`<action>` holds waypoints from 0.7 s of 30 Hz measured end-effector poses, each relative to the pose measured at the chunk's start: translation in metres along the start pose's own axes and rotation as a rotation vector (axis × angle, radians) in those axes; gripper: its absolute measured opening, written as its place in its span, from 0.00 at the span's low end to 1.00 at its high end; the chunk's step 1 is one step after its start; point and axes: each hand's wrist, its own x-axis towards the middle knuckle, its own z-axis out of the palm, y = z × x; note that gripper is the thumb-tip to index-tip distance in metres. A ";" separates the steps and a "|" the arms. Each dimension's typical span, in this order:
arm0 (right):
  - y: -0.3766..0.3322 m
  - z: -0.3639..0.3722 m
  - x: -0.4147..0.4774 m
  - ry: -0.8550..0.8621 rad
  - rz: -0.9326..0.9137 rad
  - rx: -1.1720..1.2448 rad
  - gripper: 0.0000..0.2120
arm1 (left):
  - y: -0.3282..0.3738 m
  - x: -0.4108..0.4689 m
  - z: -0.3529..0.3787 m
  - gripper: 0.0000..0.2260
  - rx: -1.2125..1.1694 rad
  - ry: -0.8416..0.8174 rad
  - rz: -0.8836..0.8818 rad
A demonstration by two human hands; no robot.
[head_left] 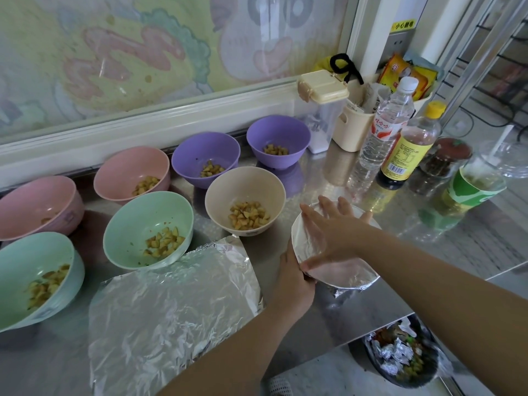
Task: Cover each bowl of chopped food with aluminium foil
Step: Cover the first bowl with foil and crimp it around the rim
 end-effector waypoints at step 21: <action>-0.001 0.008 0.003 0.053 0.021 0.023 0.67 | -0.004 0.040 -0.044 0.49 0.146 -0.302 0.209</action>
